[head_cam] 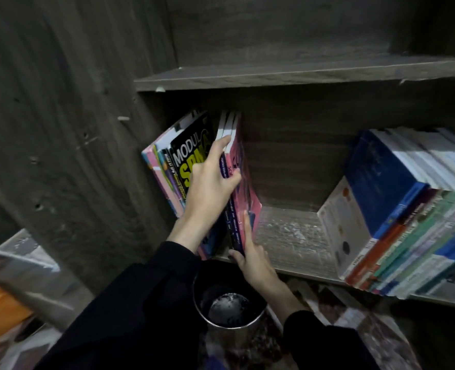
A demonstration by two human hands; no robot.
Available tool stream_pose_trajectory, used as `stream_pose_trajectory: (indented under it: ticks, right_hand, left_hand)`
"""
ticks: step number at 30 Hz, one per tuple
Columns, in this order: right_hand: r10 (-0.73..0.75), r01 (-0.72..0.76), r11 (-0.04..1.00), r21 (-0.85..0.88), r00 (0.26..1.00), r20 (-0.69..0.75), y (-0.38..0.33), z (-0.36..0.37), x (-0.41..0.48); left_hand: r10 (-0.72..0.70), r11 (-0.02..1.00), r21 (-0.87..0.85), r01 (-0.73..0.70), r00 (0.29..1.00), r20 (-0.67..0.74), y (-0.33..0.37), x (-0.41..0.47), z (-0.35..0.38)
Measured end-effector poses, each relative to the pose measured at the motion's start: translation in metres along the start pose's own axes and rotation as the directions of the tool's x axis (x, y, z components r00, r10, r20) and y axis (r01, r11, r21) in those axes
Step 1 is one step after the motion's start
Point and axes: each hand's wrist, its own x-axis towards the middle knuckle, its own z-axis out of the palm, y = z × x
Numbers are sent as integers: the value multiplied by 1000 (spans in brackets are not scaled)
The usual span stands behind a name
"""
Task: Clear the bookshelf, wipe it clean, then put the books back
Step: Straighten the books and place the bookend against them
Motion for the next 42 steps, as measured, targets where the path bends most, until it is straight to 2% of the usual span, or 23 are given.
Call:
stream_pose_trajectory:
  ticks: [3,7,10,13,15,17,20,22,24,25,30,36,42]
  right_hand:
    - [-20,17,998,59,998,51,-20,24,15]
    - [-37,34,999,29,996,80,-27,38,27]
    - [-40,31,993,111,996,75,-17,40,31]
    - [0,-24,979,200,993,119,-12,42,34]
    - [17,-49,973,225,990,143,-9,41,36]
    - [3,-40,975,220,987,163,-3,38,37]
    - [-29,-1,985,172,985,170,7,35,39]
    - [-45,20,989,147,985,167,11,37,42]
    - [-46,21,989,147,985,168,13,40,47]
    - [-42,15,988,154,984,173,13,41,50]
    - [-62,25,981,195,980,188,18,45,61]
    - [-60,21,980,199,980,189,15,44,60]
    - [-69,49,987,152,989,129,12,48,52]
  left_hand:
    - [7,997,75,-6,1000,-12,-16,5,-19]
    - [-66,978,191,87,991,-112,-35,14,-36]
    - [61,917,399,20,980,-189,-37,9,-33]
    - [263,812,582,-43,917,-300,-42,0,-26]
    - [210,860,510,16,900,-383,-51,-6,-19]
    - [39,950,295,102,899,-436,-62,-20,-9]
    - [-160,976,75,204,908,-387,-80,-54,21]
    - [-349,937,-98,336,884,-311,-86,-67,39]
    - [-544,834,-265,484,801,-251,-91,-66,51]
    - [-582,808,-288,514,774,-250,-95,-63,54]
    - [-519,854,-208,476,756,-399,-107,-58,58]
    - [-471,881,-156,447,789,-394,-110,-59,58]
    - [-442,890,-53,453,827,-347,-104,-68,52]
